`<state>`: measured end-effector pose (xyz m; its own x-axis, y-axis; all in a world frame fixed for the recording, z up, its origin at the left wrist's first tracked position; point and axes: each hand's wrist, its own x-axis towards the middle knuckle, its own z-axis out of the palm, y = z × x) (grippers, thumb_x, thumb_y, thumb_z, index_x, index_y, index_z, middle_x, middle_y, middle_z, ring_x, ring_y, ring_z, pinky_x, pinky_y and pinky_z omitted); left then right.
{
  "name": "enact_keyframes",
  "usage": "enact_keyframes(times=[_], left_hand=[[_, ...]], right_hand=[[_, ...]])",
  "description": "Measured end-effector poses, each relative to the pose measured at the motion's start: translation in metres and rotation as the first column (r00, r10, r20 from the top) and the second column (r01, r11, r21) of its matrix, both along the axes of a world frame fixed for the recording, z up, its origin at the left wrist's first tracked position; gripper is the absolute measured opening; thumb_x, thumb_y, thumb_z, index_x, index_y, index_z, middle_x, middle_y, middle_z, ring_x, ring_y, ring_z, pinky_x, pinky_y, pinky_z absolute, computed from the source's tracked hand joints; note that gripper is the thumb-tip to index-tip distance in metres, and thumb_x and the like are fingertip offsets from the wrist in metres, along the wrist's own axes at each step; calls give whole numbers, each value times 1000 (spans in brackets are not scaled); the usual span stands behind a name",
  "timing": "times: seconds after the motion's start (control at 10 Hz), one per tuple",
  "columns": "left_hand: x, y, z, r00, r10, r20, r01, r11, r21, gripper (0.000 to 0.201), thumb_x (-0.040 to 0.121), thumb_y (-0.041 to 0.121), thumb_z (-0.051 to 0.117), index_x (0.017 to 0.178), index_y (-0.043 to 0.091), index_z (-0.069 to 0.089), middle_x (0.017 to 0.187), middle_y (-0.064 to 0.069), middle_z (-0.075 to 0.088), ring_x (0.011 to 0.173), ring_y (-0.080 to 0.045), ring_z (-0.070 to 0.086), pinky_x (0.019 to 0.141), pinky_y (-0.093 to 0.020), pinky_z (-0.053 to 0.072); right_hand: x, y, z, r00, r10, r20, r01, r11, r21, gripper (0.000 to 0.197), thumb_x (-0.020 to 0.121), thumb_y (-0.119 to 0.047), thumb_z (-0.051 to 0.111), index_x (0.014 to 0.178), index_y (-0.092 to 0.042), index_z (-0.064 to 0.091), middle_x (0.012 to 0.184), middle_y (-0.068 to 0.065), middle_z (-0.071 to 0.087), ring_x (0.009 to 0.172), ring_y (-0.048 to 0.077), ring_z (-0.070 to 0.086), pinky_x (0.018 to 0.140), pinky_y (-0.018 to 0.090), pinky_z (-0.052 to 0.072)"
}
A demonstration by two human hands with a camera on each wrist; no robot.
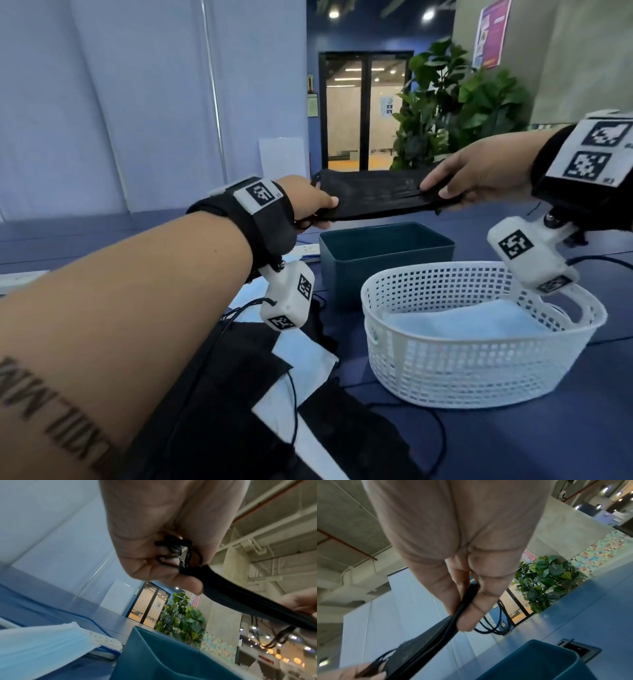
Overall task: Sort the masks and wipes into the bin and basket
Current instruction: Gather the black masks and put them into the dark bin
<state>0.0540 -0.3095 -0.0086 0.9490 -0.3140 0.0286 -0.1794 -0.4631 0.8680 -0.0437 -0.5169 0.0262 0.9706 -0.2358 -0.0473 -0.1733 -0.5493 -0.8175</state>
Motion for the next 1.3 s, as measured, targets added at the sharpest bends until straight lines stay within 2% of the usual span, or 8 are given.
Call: enact_keyframes(times=[0.1,0.3,0.5,0.6,0.7,0.9,1.1,1.3], left_hand=[[17,-17,-9,993,24,113,-51,969,243,23,89,32,63,87,12,53,64,-3,54,50,-12,46,34,-14,31],[46,-49,-36,975,13,220,-97,921,376,35,81,35,72,94,6,57,91,-11,61,86,-24,60,76,-30,48],[44,-66,-51,970,-63,234,-116,727,677,34,81,39,69,73,13,50,67,-2,46,70,-19,51,60,-27,41],[43,-61,-55,962,-73,263,-141,691,709,38,78,33,71,59,13,46,59,-3,47,57,-20,48,54,-25,38],[40,-50,-54,960,-56,275,-146,736,661,34,76,37,71,64,12,52,62,-3,50,56,-19,46,50,-23,34],[3,4,-24,950,-86,301,-104,820,563,39,83,46,65,103,13,66,101,-4,67,90,-21,61,74,-28,48],[-31,86,-1,992,-114,50,59,784,617,40,86,48,61,107,13,63,93,1,68,81,-14,64,71,-27,51],[-62,161,-17,992,-60,-111,120,722,681,36,83,42,66,107,15,64,88,1,66,76,-14,62,65,-25,51]], right_hand=[[18,-12,-11,998,-17,-57,9,991,-130,24,91,13,46,108,2,59,81,14,59,49,10,62,42,13,47],[53,-24,-26,995,-56,-82,15,900,-436,27,89,5,54,114,0,64,87,9,64,68,16,58,51,16,50],[64,-22,-38,953,-79,-292,-153,709,-689,44,97,-12,46,141,-14,42,135,9,52,108,21,50,89,24,36],[67,-22,-42,940,-72,-333,-190,699,-690,47,95,-12,50,141,-16,43,139,16,49,127,34,47,105,36,38],[65,-26,-39,964,-7,-264,-187,689,-700,43,89,-16,58,132,-22,55,127,18,59,119,40,54,101,46,44],[29,-16,-13,999,15,-29,-31,746,-665,30,94,-16,54,122,-24,60,132,3,54,118,21,49,104,34,34],[-21,40,16,954,133,268,38,834,-550,14,92,-24,57,102,-31,63,94,-8,58,77,5,52,70,24,39],[-60,113,6,922,326,209,-192,853,-486,12,87,-25,62,97,-24,69,92,-2,69,84,14,66,73,22,49]])
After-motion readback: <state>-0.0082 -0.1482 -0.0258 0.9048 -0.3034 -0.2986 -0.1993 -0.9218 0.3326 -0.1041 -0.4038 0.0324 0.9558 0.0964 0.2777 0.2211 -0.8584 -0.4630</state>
